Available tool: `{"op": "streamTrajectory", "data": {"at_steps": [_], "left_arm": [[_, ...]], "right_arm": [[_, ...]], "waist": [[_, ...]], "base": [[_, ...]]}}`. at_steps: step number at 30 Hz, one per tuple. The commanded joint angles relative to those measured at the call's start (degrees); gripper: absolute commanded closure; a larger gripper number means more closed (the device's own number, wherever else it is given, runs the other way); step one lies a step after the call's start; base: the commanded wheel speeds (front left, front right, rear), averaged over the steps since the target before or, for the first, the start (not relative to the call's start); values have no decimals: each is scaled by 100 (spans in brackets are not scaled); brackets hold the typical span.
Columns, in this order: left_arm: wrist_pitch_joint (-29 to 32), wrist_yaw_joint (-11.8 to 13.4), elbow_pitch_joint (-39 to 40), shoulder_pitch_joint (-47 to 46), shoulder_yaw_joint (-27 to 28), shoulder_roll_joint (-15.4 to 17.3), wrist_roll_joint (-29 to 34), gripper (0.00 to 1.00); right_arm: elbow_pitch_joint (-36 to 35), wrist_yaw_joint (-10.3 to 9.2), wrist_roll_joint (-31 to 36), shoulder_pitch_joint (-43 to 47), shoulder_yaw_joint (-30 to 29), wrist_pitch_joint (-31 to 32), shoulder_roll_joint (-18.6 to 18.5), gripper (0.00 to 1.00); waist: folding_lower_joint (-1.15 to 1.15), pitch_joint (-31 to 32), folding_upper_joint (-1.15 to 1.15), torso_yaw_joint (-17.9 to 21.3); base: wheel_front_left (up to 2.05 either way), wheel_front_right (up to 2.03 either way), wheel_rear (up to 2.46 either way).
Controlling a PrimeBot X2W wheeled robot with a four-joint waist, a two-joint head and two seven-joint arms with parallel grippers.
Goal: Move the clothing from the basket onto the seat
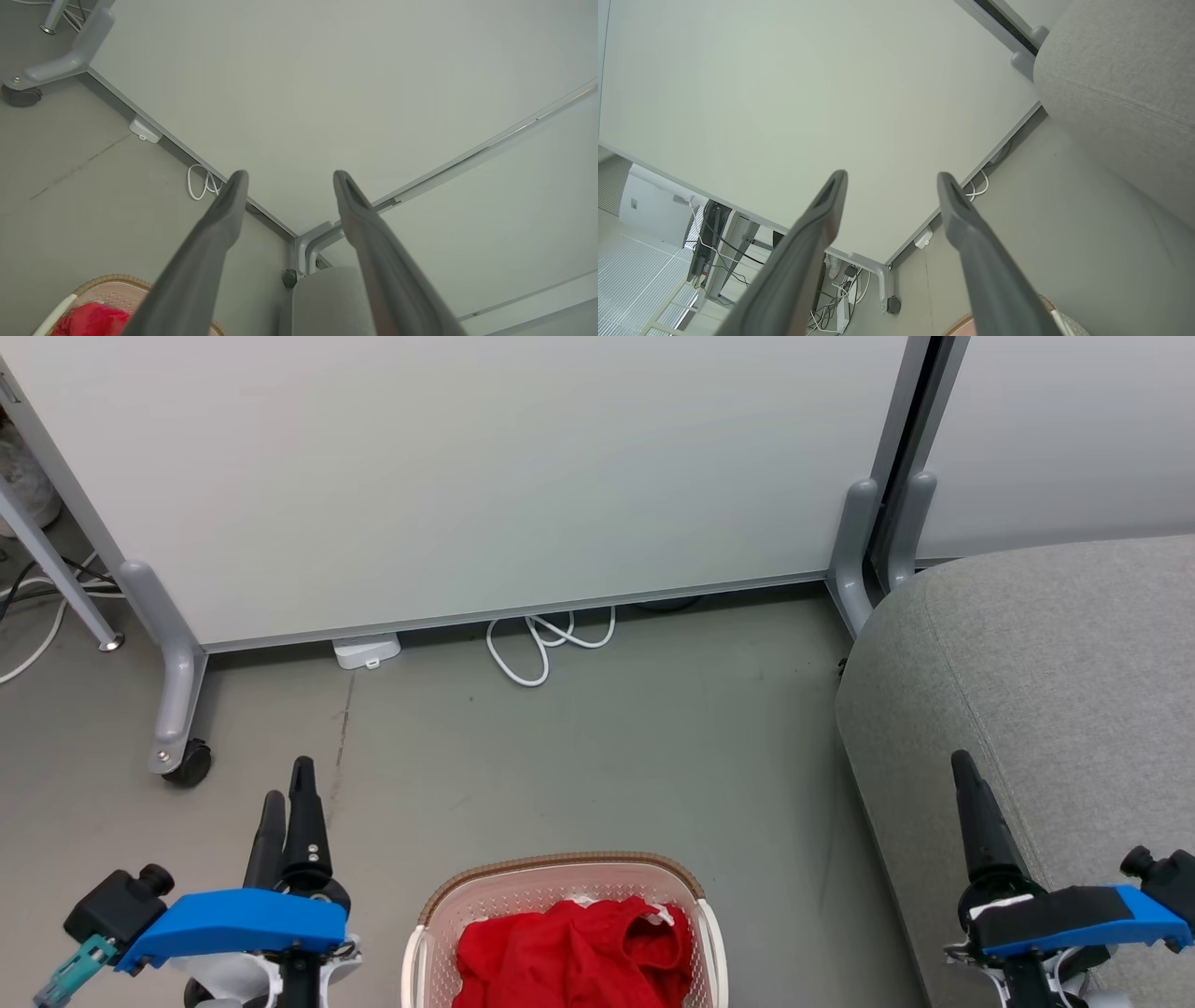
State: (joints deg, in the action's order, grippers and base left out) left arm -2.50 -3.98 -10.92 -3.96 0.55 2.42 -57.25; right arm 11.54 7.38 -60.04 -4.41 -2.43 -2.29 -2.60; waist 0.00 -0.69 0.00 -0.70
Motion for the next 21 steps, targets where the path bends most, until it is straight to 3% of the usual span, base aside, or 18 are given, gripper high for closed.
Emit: {"op": "streamTrajectory", "data": {"at_steps": [1, 21], "left_arm": [[-59, 36, 107, -179, -66, 44, 256, 0], [-431, 225, -58, -200, -520, 98, 2193, 0]], "right_arm": [[-109, 8, 232, -136, 33, -74, -28, 0], [95, 10, 1956, -106, 206, -448, -33, 0]], "waist": [[0, -1, 0, -3], [0, -12, 0, -45]], "base": [[0, 0, 0], [0, 0, 0]]}}
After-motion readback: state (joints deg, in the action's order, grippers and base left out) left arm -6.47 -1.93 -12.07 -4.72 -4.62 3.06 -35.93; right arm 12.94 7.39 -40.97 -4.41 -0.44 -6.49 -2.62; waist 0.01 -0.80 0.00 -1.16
